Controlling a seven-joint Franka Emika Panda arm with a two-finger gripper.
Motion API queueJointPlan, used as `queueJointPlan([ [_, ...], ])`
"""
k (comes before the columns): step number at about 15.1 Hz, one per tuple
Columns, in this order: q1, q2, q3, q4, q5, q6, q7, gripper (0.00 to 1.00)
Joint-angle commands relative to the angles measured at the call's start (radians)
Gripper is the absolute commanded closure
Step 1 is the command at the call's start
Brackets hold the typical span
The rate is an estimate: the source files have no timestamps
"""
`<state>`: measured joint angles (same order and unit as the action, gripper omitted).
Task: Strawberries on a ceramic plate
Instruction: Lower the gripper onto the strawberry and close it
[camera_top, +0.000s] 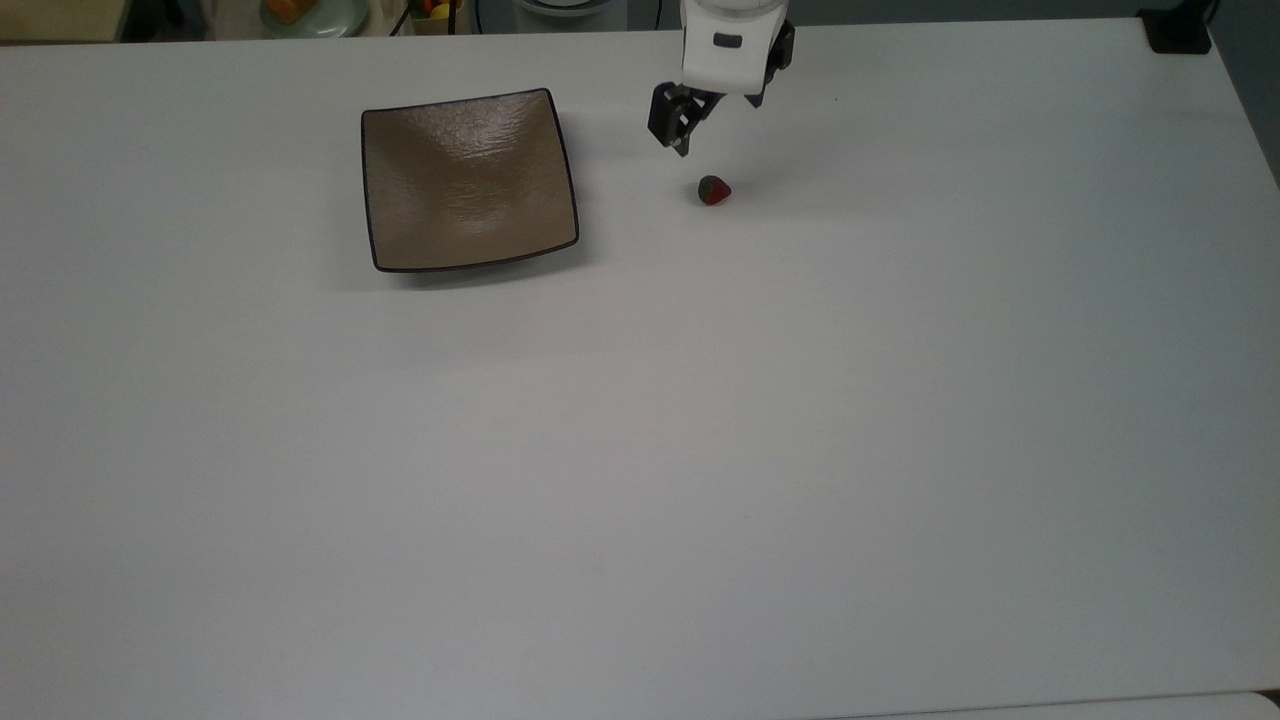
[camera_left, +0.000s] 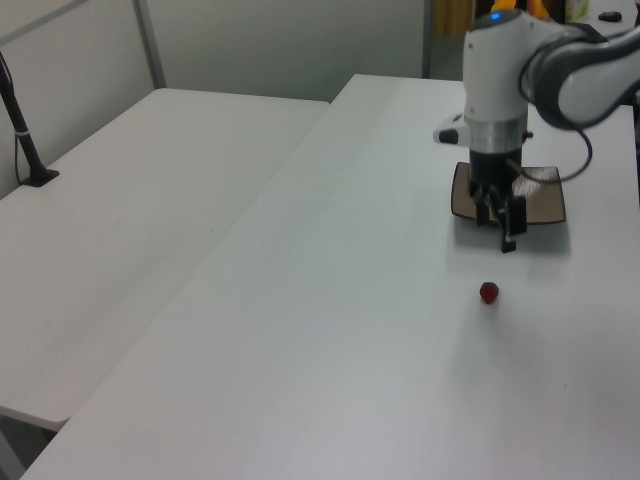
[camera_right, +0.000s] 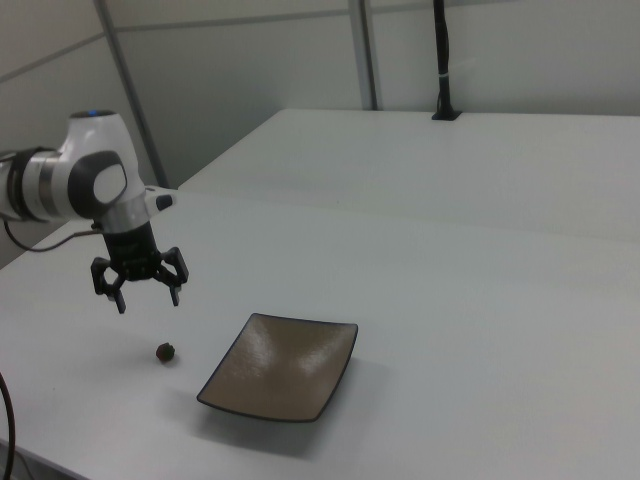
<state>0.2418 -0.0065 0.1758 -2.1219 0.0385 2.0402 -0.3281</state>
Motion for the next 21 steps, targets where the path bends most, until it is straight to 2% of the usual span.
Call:
queueJointPlan([
  [1,0.007,-0.021,0.005,-0.093,-0.04,0.127,-0.019,0.0],
  [7,0.008,0.028,0.005,-0.122,-0.045,0.245,-0.069,0.0],
  [16,0.024,0.094,0.005,-0.122,-0.06,0.293,-0.068,0.03],
  [19,0.024,0.112,0.005,-0.122,-0.061,0.295,-0.068,0.16],
  [21,0.034,0.115,0.005,-0.121,-0.061,0.295,-0.068,0.21],
])
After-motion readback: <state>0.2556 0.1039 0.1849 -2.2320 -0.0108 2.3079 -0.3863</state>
